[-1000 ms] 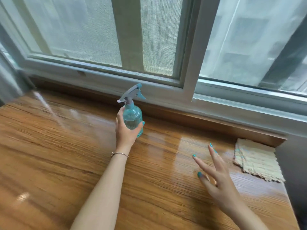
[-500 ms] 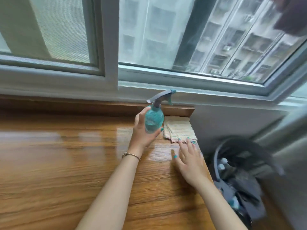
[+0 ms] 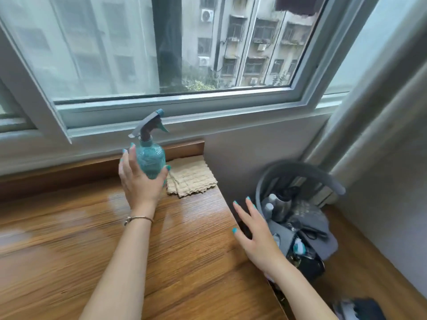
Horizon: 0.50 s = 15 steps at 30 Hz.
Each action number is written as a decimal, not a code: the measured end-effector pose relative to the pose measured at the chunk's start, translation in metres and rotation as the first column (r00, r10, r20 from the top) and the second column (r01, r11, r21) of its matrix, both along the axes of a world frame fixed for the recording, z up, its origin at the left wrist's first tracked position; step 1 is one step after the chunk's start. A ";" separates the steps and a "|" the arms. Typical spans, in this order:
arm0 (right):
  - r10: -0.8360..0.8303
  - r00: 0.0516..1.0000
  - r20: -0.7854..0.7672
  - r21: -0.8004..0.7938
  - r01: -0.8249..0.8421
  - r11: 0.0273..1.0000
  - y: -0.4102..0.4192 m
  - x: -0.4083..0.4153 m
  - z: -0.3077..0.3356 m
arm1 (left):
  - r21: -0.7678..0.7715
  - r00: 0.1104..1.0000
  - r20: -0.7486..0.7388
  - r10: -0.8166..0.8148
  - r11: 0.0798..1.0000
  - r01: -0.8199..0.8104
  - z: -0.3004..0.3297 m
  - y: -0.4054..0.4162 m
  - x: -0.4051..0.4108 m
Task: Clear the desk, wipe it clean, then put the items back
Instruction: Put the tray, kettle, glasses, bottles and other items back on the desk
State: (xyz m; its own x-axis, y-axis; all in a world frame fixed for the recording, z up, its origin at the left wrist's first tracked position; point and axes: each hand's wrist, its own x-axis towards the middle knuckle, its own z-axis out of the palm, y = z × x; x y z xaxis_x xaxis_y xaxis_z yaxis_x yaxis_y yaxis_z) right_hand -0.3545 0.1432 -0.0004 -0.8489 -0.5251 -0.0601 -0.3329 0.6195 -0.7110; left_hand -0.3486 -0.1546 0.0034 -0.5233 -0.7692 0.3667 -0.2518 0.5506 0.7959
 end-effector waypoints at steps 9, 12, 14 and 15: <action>-0.040 0.983 0.178 -0.030 0.046 0.998 0.165 -0.056 -0.033 | 0.007 0.961 0.126 -0.246 0.969 0.247 0.000 0.238 -0.002; -0.074 0.961 0.265 -0.014 0.081 0.997 0.224 -0.078 -0.058 | 0.119 0.873 0.185 -0.452 0.892 0.437 -0.023 0.318 -0.020; -0.107 0.942 0.317 0.023 0.106 0.994 0.257 -0.091 -0.077 | 0.199 0.813 0.240 -0.530 0.847 0.493 -0.042 0.360 -0.032; -0.115 0.931 0.347 0.032 0.111 0.993 0.270 -0.096 -0.088 | 0.243 0.790 0.260 -0.555 0.830 0.502 -0.051 0.377 -0.037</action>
